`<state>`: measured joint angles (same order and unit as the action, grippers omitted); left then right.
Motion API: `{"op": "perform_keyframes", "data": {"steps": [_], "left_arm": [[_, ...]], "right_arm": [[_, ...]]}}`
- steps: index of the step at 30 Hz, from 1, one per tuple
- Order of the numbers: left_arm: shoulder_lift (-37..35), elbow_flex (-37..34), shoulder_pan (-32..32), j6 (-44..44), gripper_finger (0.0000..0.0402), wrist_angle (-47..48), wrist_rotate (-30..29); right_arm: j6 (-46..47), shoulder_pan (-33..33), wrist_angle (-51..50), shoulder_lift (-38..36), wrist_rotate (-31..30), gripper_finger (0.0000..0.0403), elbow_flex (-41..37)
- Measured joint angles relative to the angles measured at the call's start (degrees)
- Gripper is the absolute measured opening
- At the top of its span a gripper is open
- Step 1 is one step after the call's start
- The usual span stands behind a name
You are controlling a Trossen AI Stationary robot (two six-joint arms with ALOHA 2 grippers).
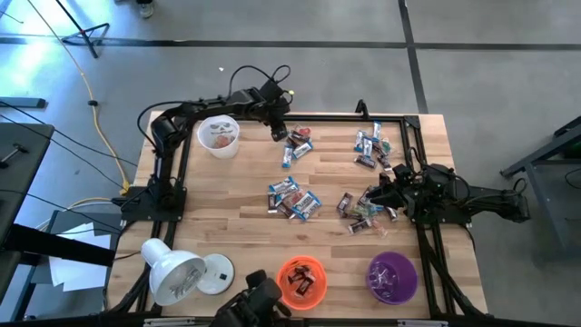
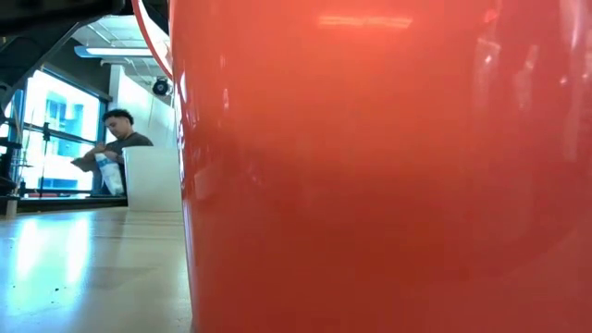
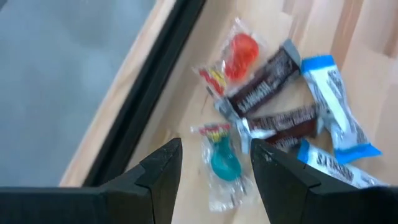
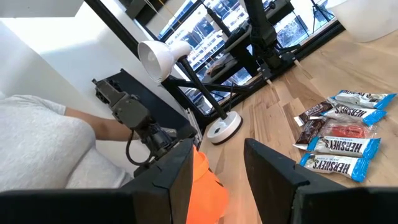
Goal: Organize candy in baskets
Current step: Put the blue gummy into the white bucket
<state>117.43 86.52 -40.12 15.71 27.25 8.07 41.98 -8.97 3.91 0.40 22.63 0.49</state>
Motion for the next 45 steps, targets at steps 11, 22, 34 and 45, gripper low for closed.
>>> {"op": "perform_keyframes", "data": {"steps": [11, 22, 34, 45], "left_arm": [[3.8, 0.0, -0.9, -2.0, 0.0177, 1.1, 4.7], [5.5, 0.0, -1.4, -2.1, 0.0177, 1.3, 7.0], [5.6, 0.0, -3.1, -1.5, 0.0177, 1.4, 0.0], [6.8, 0.1, -3.0, -2.1, 0.0177, 2.3, 1.8]], "right_arm": [[0.0, 0.0, 0.0, 0.0, 0.0, 0.0138, 0.0], [0.0, 0.0, 0.0, 0.0, 0.0, 0.0138, 0.0], [0.0, 0.0, 0.0, 0.0, 0.0, 0.0138, 0.0], [0.0, 0.0, 0.0, 0.0, 0.0, 0.0138, 0.0]]}}
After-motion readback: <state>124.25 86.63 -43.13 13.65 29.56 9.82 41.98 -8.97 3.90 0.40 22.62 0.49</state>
